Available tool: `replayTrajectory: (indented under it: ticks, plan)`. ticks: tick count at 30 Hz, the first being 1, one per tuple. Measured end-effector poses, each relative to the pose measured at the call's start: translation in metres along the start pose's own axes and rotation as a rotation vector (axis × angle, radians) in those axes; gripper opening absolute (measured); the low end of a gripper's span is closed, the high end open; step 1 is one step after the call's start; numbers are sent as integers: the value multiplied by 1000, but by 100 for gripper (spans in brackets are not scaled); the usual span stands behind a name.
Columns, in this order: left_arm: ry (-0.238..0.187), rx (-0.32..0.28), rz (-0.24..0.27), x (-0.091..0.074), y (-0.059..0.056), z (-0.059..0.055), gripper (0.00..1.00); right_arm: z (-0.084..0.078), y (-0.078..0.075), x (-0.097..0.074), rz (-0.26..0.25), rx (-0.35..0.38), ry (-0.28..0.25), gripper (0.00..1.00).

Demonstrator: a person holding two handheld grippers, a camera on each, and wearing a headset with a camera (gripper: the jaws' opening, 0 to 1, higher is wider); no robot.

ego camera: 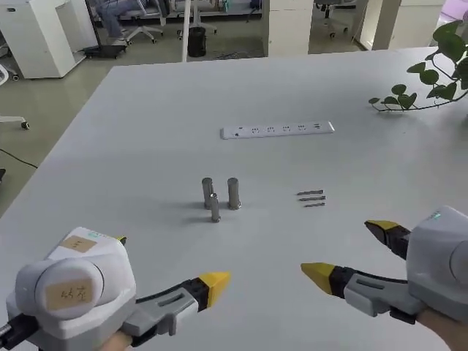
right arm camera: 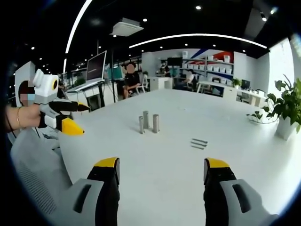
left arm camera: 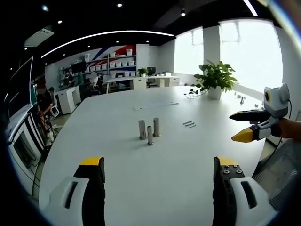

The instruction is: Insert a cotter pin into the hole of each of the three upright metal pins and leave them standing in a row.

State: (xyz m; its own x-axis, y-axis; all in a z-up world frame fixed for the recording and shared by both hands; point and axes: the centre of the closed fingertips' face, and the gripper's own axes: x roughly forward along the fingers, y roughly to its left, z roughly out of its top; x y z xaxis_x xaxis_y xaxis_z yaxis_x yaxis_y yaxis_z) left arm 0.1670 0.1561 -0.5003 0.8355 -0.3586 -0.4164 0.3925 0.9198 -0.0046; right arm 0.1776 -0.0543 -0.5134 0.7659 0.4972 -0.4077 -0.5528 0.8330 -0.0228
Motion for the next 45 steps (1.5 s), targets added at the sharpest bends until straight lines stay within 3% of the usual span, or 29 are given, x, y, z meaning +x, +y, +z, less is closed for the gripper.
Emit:
replayTrajectory:
  ticks: [3,11,16,27,34,45]
  plan:
    - [19,22,2,1,1,-2,96,1,1,0,4,-2,1,68]
    - [6,14,-7,2,0,5,96,5,-2,2,2,-5,-5,62]
    - [28,58,0,4,1,3,96,5,-2,2,5,2,-3,59]
    - [20,57,-9,6,1,4,95,7,0,2,15,5,3,56]
    - [9,69,-13,6,2,9,95,17,6,6,41,-3,1,52]
    - [7,86,-27,6,0,10,94,31,20,37,136,-66,-2,41]
